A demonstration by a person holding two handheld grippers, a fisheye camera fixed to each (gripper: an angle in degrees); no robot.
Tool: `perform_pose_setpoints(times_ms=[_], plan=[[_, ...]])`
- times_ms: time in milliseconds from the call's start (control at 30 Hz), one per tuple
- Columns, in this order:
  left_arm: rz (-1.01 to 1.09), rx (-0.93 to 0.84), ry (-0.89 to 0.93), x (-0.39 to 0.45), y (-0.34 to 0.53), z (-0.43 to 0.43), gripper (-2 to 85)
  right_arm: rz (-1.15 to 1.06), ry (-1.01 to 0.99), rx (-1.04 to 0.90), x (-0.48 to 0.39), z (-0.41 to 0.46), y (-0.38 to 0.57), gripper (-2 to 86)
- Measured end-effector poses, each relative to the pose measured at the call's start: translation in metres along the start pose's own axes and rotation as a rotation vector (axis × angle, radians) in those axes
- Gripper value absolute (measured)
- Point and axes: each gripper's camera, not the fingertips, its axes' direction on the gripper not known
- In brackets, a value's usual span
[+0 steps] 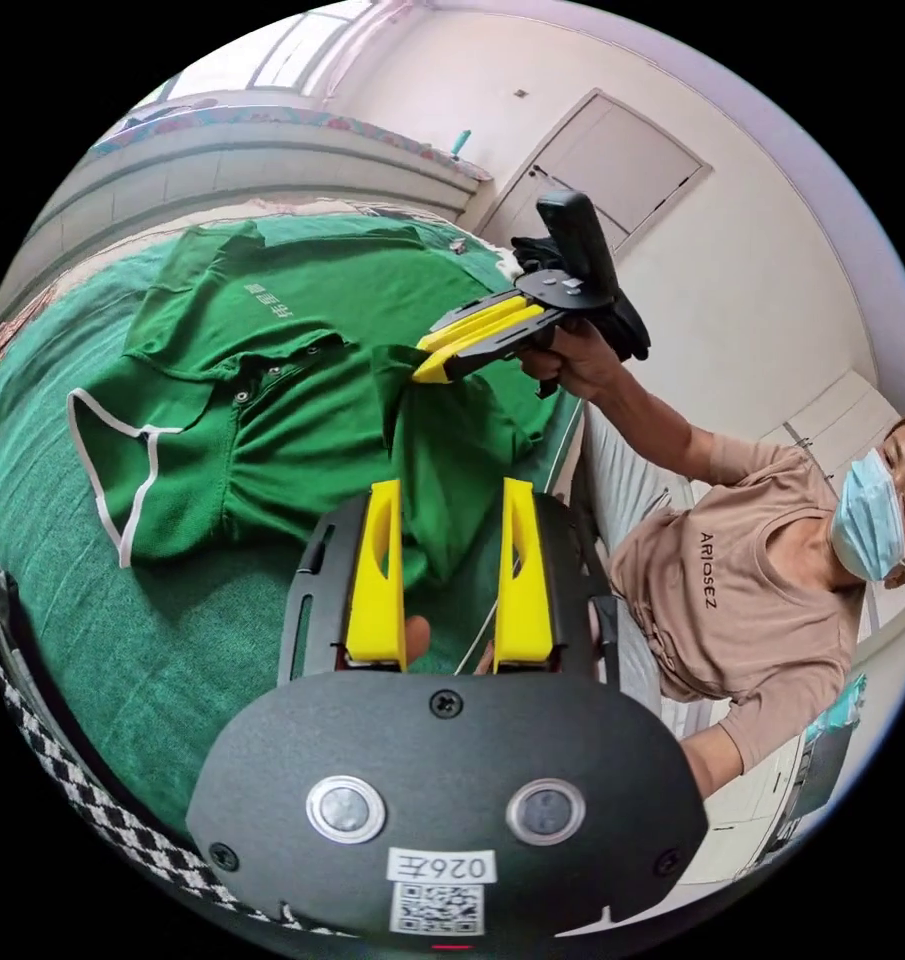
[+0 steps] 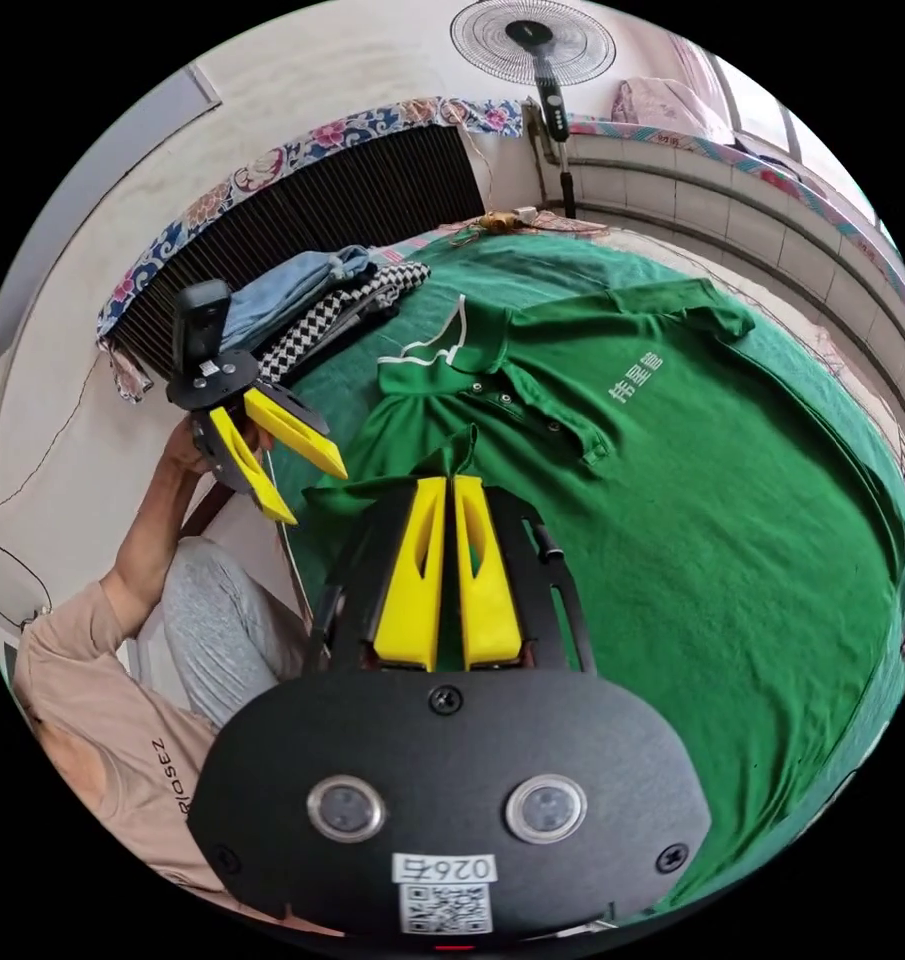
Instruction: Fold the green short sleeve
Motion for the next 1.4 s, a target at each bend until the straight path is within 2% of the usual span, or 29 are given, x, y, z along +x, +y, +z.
perform_pose_setpoints(times_ms=[133,300,367,400,467,533,700,800,867,1000,1133,1200,1300,1400], plan=[[-0.087,-0.201,-0.006,-0.021,-0.004,0.031,13.9,0.038,0.016,-0.158,0.014,0.037,-0.015,6.8],[-0.091,-0.128,0.005,-0.027,-0.002,0.013,11.8,0.05,0.071,-0.095,0.012,0.019,0.005,7.2],[-0.111,-0.248,0.017,-0.032,-0.003,0.024,6.0,0.017,0.059,-0.077,0.007,0.018,0.014,5.8],[-0.113,-0.288,0.008,-0.033,-0.003,0.028,5.4,0.004,0.064,-0.092,0.006,0.021,0.015,5.4],[-0.099,-0.278,0.02,-0.033,-0.001,0.024,2.0,-0.012,0.164,-0.239,0.01,0.041,0.017,3.6],[-0.105,-0.263,0.027,-0.034,0.001,0.015,0.3,-0.001,0.212,-0.23,0.013,0.036,0.026,2.7],[-0.12,-0.27,0.078,-0.039,0.003,0.012,0.0,-0.034,0.047,-0.066,0.004,-0.001,0.063,0.1],[-0.143,-0.281,0.105,-0.042,0.002,0.01,1.7,-0.064,0.053,-0.191,0.005,0.012,0.076,-1.0],[-0.129,-0.241,0.114,-0.04,0.004,-0.002,1.4,-0.037,0.097,-0.192,0.012,0.009,0.085,-1.0],[-0.138,-0.156,0.127,-0.043,0.013,-0.023,-0.3,-0.023,0.022,-0.081,0.015,-0.014,0.097,-0.9],[-0.106,-0.043,0.179,-0.042,0.017,-0.036,-0.9,-0.045,0.08,-0.2,0.028,0.002,0.104,-0.9],[-0.067,-0.02,0.139,-0.034,0.013,-0.039,-0.9,-0.002,0.021,-0.138,0.039,-0.011,0.108,-0.9],[-0.002,0.036,-0.017,-0.016,-0.001,-0.047,-1.0,0.029,-0.01,0.046,0.052,-0.043,0.118,-0.9],[0.078,0.251,-0.146,0.001,-0.019,-0.059,-0.9,0.021,0.021,0.239,0.066,-0.078,0.126,-0.7]])
